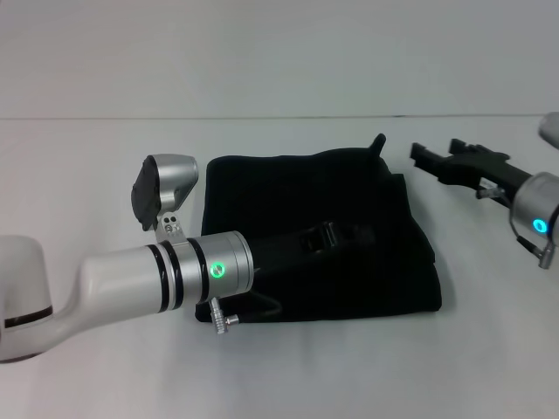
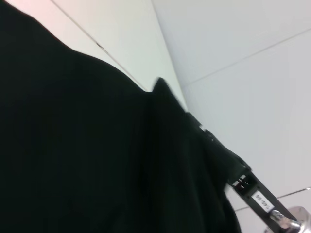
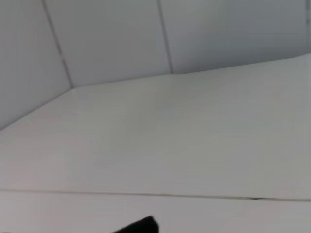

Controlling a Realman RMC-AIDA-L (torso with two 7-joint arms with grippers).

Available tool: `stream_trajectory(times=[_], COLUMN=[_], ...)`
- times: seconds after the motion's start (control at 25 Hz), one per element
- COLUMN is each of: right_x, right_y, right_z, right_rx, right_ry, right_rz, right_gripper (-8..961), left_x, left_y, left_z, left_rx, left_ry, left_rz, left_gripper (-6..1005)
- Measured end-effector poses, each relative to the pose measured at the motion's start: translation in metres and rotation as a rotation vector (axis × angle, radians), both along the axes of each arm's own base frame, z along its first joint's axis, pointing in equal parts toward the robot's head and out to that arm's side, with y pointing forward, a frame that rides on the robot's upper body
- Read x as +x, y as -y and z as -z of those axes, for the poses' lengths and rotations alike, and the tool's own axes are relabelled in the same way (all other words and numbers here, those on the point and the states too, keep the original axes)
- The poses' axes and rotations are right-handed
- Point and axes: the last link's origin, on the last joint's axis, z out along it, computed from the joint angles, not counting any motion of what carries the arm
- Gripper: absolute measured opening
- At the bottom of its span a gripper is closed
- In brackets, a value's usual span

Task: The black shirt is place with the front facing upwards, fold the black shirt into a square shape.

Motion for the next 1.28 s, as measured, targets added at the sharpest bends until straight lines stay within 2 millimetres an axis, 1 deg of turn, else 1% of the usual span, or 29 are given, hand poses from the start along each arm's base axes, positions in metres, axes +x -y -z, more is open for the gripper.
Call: stream_trajectory(times=[0.32, 0.44, 0.56, 0.64, 0.76, 0.88, 1.0, 1.08, 1.16, 1.28], right_x=[0.023, 0.027, 0.025, 0.019, 0.005, -0.009, -0.015, -0.018, -0.02, -0.018], right_y=[0.011, 0.017, 0.028, 0.038, 0.055, 0.067, 0.068, 0.065, 0.062, 0.058], right_z=[-0.014, -0.018, -0.023, -0.027, -0.028, -0.018, -0.005, 0.005, 0.015, 0.023], right_rx=[0.088, 0.106, 0.109, 0.096, 0.022, -0.078, -0.142, -0.176, -0.205, -0.232], right_ry=[-0.095, -0.131, -0.179, -0.197, -0.199, -0.185, -0.158, -0.129, -0.099, -0.063], right_rz=[0.087, 0.083, 0.007, -0.088, -0.264, -0.381, -0.405, -0.399, -0.379, -0.345], right_gripper=[767, 767, 767, 767, 768, 768, 767, 767, 767, 767], left_x=[0.004, 0.011, 0.017, 0.014, -0.002, -0.025, -0.048, -0.06, -0.069, -0.075], left_y=[0.002, 0.007, 0.011, 0.013, 0.013, 0.013, 0.014, 0.015, 0.016, 0.018], left_z=[0.003, -0.002, -0.018, -0.031, -0.054, -0.079, -0.101, -0.112, -0.119, -0.123], left_rx=[-0.005, -0.022, -0.009, 0.018, 0.083, 0.172, 0.247, 0.277, 0.297, 0.311], left_ry=[0.005, 0.056, 0.113, 0.131, 0.126, 0.101, 0.087, 0.079, 0.073, 0.074], left_rz=[0.025, 0.073, 0.183, 0.245, 0.271, 0.248, 0.206, 0.178, 0.152, 0.13], left_gripper=[183, 286, 388, 663, 761, 860, 866, 870, 874, 880])
